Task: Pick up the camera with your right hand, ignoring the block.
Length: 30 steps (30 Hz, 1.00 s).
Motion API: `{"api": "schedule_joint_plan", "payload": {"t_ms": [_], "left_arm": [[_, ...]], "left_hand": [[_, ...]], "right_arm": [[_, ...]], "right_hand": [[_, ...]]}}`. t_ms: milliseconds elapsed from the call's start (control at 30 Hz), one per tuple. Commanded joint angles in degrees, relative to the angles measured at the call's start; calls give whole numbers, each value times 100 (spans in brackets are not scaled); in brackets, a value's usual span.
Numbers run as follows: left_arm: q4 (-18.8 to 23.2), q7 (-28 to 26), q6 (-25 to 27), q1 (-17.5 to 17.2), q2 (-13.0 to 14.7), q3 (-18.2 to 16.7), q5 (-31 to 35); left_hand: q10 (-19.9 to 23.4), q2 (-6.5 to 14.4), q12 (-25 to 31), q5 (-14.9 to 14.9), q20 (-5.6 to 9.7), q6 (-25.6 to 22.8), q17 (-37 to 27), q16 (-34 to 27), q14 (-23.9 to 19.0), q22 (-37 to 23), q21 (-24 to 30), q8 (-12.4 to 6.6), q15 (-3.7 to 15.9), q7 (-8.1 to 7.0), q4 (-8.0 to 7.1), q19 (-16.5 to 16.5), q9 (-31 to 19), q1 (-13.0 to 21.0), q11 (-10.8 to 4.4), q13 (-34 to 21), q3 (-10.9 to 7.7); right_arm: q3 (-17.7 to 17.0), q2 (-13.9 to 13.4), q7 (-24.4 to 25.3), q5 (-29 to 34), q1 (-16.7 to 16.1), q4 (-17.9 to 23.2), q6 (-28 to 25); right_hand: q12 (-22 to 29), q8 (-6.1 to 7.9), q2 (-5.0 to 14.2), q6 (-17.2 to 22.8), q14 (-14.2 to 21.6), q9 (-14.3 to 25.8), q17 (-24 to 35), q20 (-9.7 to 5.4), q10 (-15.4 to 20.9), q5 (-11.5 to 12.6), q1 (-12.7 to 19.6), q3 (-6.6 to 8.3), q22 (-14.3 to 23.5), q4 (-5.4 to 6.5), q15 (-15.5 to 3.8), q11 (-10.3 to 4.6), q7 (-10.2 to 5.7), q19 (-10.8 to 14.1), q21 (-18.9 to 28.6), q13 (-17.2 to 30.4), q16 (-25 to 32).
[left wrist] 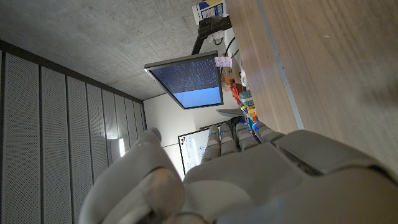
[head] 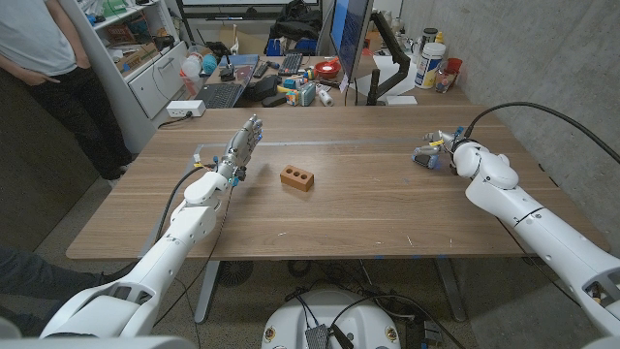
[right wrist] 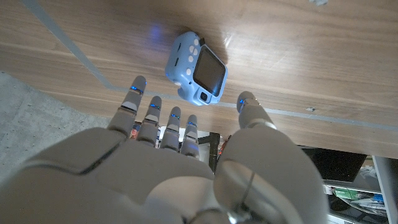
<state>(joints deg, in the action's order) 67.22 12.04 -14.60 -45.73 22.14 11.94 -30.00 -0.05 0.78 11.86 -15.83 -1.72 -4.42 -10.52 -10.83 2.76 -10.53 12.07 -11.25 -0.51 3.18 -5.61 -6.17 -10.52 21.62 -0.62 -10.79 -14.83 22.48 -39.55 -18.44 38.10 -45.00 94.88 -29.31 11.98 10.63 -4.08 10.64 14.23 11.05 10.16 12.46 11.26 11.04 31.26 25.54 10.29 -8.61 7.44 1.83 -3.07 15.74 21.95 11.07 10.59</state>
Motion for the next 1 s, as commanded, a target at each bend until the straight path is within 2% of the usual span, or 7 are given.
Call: {"api": "schedule_joint_plan", "payload": {"t_ms": [33, 700, 1000], "left_arm": [[-60, 38, -12, 27, -16, 8, -13], [-66, -16, 53, -18, -17, 6, -10], [-134, -57, -50, -13, -78, -5, -2]], "left_hand": [[13, 49, -12, 8, 49, -47, -18, -3, 28, -7, -16, -32, 12, 2, 14, 7, -21, 20, 6, -28, 6], [19, 83, -10, 8, 0, -72, -16, -8, 18, -6, -20, -36, 16, -12, 26, 3, -21, 54, 16, -28, -2], [51, 94, 1, 10, -20, -109, -16, -15, -1, -6, -20, -46, 20, -18, 31, 5, -21, 66, -19, -28, -1]], "right_arm": [[74, 17, -39, -12, 61, -104, -47], [216, 69, -58, -31, 248, -403, 61], [190, 74, 10, -76, 245, -451, 142]], "right_hand": [[20, 54, -27, 12, 24, 15, 14, -6, 35, 49, 42, 10, 9, -33, -28, 3, -40, 103, -18, 10, 28], [47, 77, -32, 50, 64, 18, 17, -10, 69, 68, 114, 26, 13, -35, -98, -15, -32, 306, 2, 14, 37], [80, 108, 8, 130, 109, 22, 37, -23, 131, 79, 145, 50, 16, -4, -328, -27, -19, 537, 32, 18, 55]]}}
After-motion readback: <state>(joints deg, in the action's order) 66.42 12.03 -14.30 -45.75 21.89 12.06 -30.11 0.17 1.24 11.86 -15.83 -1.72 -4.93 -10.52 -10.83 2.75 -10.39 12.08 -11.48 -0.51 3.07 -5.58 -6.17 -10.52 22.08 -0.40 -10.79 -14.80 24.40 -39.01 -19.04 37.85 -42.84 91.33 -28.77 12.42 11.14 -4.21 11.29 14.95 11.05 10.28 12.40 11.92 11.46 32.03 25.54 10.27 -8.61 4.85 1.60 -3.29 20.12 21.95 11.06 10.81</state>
